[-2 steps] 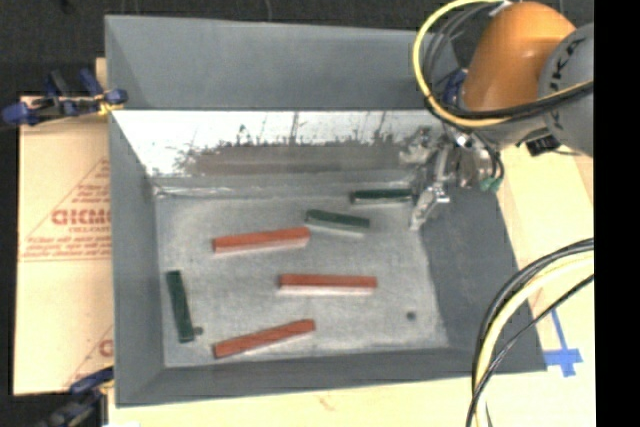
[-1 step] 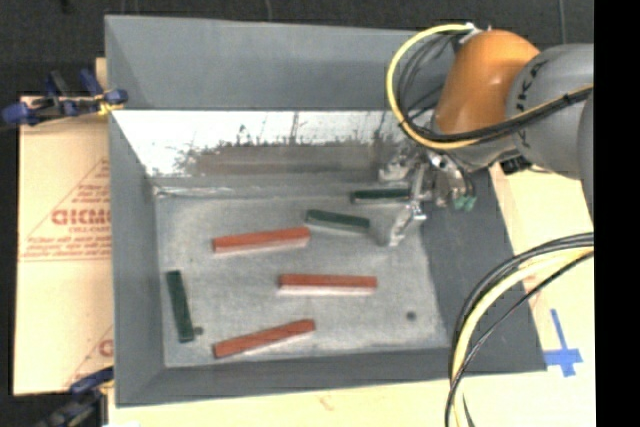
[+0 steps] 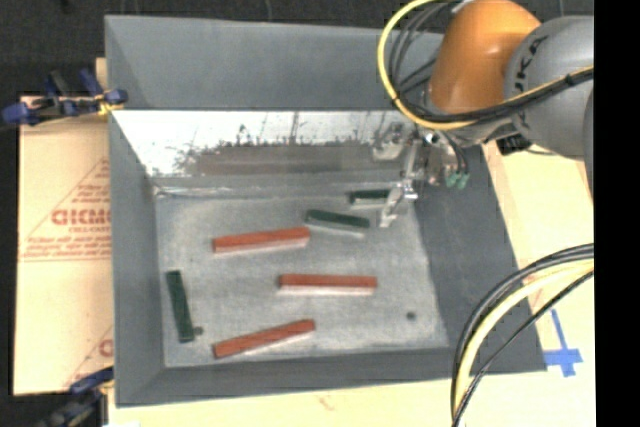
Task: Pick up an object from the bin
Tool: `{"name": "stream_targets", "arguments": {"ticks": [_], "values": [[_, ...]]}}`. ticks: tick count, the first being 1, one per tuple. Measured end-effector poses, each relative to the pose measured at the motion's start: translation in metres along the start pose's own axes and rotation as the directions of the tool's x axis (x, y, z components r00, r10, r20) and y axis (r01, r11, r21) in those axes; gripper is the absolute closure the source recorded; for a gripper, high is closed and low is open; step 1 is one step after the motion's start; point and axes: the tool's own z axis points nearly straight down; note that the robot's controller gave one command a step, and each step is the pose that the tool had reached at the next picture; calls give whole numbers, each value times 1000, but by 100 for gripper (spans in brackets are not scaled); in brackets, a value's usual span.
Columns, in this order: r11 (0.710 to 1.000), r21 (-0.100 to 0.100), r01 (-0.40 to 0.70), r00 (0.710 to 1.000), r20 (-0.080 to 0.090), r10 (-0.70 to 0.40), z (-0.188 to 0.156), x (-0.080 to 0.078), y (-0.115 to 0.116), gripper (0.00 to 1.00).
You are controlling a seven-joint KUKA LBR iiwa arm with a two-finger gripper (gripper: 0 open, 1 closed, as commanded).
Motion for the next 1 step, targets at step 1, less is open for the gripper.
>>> {"name": "stream_targets", "arguments": {"ticks": [1], "values": [[1000,0,-13,1000,3,13,73,7,23,0]]}}
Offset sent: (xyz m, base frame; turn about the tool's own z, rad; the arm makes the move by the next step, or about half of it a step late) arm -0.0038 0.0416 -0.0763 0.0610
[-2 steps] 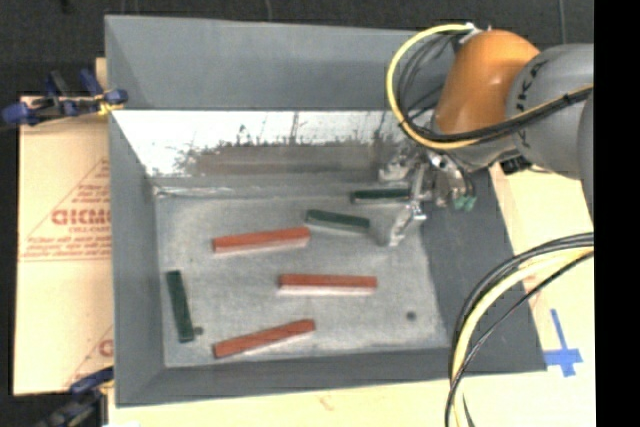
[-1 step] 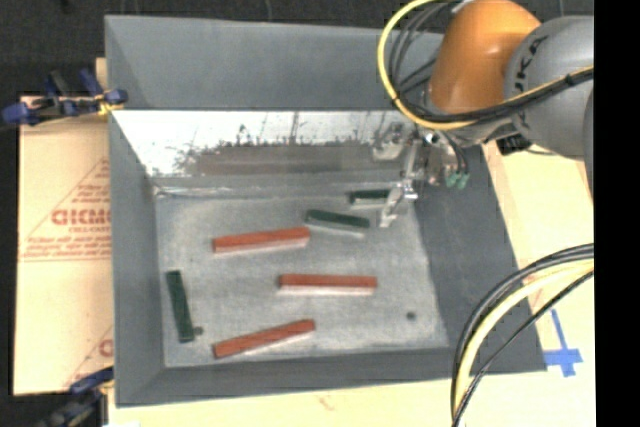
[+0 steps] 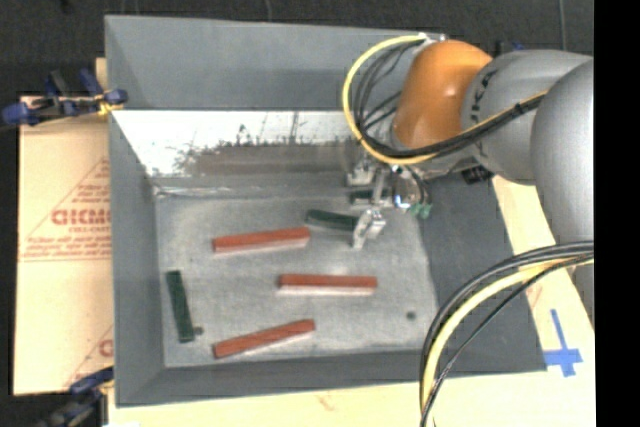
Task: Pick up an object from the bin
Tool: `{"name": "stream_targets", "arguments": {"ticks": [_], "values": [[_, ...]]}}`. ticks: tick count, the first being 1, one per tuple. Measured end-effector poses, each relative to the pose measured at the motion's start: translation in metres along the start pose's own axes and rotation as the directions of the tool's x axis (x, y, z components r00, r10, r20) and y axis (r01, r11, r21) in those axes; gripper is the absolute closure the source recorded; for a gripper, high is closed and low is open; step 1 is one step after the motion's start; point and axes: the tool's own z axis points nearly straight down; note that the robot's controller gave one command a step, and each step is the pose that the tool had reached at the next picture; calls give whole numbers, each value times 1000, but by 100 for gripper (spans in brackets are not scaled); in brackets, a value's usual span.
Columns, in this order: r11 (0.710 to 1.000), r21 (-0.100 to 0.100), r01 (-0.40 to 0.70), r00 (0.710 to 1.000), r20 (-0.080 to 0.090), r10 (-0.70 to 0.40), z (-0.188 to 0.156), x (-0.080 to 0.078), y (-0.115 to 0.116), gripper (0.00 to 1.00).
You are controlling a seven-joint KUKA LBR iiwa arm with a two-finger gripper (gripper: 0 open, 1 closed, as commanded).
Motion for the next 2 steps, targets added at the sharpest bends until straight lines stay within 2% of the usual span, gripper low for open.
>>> {"name": "stream_targets", "arguments": {"ticks": [1,2], "values": [[1000,1,3,1000,-5,-3,-7,-1,0,100],[1000,1,4,1000,-4,-4,-7,-1,0,100]]}}
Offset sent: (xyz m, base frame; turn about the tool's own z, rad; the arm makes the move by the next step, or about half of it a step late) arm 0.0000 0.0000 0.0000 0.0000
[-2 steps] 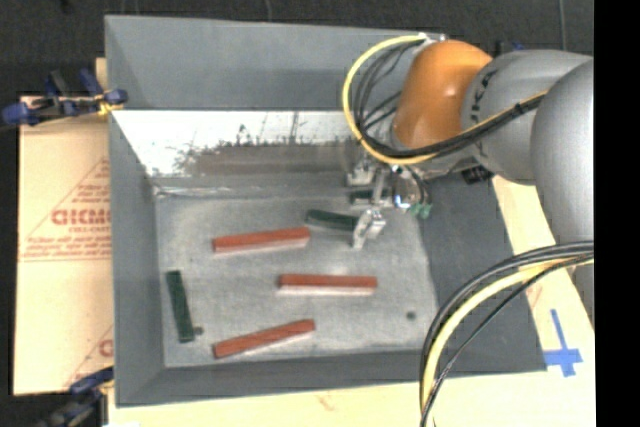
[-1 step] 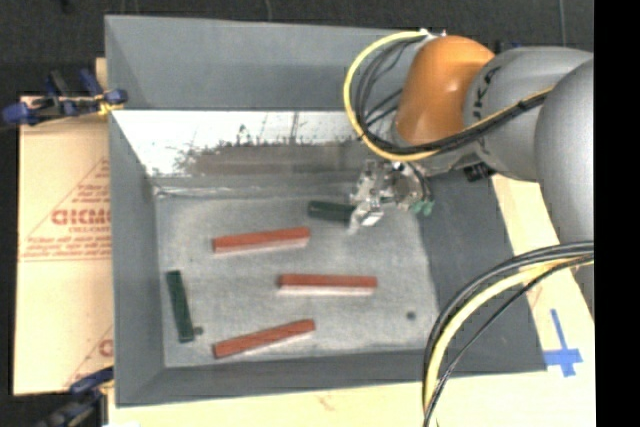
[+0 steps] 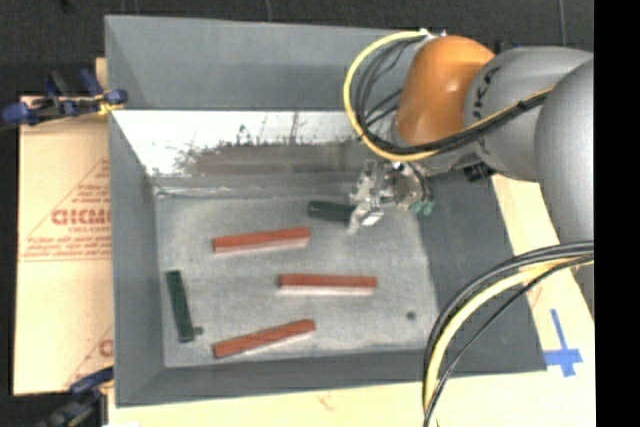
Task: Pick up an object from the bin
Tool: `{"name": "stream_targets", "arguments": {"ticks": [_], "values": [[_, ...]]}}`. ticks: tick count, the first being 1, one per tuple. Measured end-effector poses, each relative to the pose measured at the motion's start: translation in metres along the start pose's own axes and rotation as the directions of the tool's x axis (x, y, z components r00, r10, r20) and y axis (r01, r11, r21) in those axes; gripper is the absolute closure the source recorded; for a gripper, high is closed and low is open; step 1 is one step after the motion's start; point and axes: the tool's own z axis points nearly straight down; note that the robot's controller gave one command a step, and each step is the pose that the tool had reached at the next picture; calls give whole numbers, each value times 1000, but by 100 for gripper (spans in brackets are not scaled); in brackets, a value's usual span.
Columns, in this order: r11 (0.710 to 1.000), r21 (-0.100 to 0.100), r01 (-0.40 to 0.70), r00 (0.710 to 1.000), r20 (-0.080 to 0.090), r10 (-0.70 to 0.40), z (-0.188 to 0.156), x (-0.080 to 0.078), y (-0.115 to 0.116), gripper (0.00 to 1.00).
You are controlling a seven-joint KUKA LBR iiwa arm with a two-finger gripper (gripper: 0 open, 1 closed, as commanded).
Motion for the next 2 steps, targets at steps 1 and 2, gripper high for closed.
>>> {"name": "stream_targets", "arguments": {"ticks": [1,2], "values": [[1000,0,0,1000,-1,0,-2,1,0,100],[1000,0,0,1000,-3,0,-17,4,0,100]]}}
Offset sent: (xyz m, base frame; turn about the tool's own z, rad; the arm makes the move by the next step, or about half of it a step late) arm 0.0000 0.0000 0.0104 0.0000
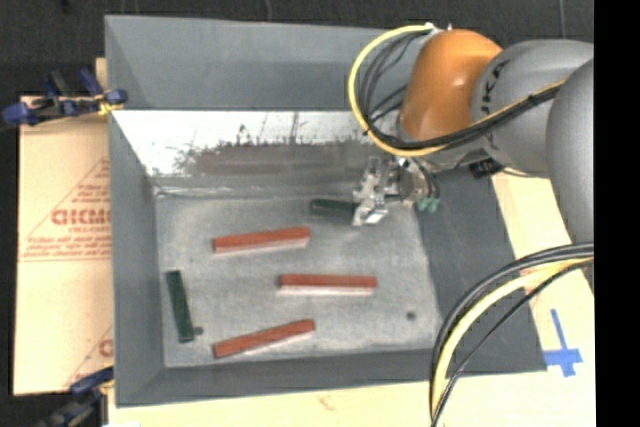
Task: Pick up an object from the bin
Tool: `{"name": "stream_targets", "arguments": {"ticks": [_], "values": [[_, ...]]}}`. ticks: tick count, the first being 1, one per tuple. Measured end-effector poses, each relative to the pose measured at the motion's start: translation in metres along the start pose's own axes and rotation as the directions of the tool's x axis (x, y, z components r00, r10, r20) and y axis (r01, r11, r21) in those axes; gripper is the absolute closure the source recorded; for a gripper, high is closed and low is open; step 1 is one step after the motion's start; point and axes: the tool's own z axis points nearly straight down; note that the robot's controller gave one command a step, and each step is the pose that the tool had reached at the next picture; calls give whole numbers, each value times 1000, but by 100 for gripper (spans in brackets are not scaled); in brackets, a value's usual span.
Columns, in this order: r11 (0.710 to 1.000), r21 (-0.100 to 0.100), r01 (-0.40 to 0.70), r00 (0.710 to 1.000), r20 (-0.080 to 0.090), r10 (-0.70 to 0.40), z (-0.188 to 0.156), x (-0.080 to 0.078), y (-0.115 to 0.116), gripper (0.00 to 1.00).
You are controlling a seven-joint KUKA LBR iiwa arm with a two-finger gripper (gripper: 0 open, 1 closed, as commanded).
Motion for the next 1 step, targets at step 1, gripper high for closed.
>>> {"name": "stream_targets", "arguments": {"ticks": [1], "values": [[1000,0,1,1000,3,-1,-19,-1,0,100]]}}
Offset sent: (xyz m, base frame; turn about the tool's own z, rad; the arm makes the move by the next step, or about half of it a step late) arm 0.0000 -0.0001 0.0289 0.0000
